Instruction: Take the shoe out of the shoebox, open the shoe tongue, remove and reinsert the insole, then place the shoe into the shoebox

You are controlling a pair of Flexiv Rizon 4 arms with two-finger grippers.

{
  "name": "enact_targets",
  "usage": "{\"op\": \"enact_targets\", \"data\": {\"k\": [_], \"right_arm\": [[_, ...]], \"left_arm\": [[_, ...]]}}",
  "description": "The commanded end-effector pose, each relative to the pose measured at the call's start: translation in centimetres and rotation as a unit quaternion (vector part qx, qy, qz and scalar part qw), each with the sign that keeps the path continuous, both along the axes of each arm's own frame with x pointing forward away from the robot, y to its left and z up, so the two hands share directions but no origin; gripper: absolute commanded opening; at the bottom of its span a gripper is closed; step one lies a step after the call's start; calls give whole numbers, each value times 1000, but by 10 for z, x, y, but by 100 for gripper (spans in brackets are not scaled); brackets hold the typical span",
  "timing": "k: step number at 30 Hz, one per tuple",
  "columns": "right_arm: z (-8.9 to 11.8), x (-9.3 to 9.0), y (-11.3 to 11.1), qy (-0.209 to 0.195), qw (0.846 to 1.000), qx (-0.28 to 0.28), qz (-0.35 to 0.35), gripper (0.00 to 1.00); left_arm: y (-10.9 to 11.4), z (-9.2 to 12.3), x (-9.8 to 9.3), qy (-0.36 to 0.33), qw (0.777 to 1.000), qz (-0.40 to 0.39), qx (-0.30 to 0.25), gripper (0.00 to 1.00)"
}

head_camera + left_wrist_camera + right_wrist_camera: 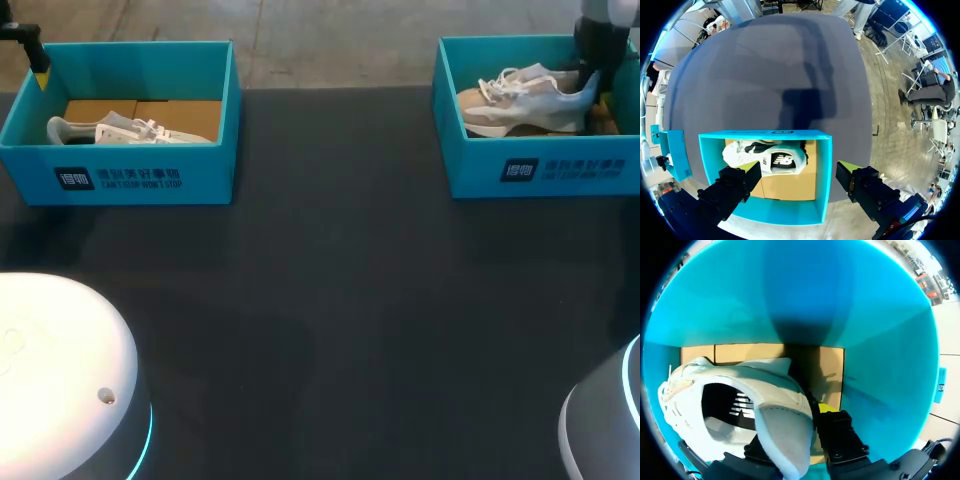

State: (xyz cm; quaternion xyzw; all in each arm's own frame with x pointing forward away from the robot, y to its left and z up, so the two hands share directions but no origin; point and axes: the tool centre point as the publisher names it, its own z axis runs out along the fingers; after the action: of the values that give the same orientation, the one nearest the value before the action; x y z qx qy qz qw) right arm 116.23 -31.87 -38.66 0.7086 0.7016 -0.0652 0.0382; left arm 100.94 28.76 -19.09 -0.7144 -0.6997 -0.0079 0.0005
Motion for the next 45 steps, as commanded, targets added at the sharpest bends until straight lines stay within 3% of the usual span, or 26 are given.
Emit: {"op": "enact_targets", "data": {"k": [1,26,45], "right_arm": [[5,3,1,6,1000,-1,-3,0],[76,8,-8,-40,999,-33,-1,0],[166,-2,-16,-75,995,-61,15,0]], "left_arm": [[0,1,0,0,1000,0,2,100],[0,1,0,0,1000,0,2,100],[0,1,0,0,1000,0,2,100]]}}
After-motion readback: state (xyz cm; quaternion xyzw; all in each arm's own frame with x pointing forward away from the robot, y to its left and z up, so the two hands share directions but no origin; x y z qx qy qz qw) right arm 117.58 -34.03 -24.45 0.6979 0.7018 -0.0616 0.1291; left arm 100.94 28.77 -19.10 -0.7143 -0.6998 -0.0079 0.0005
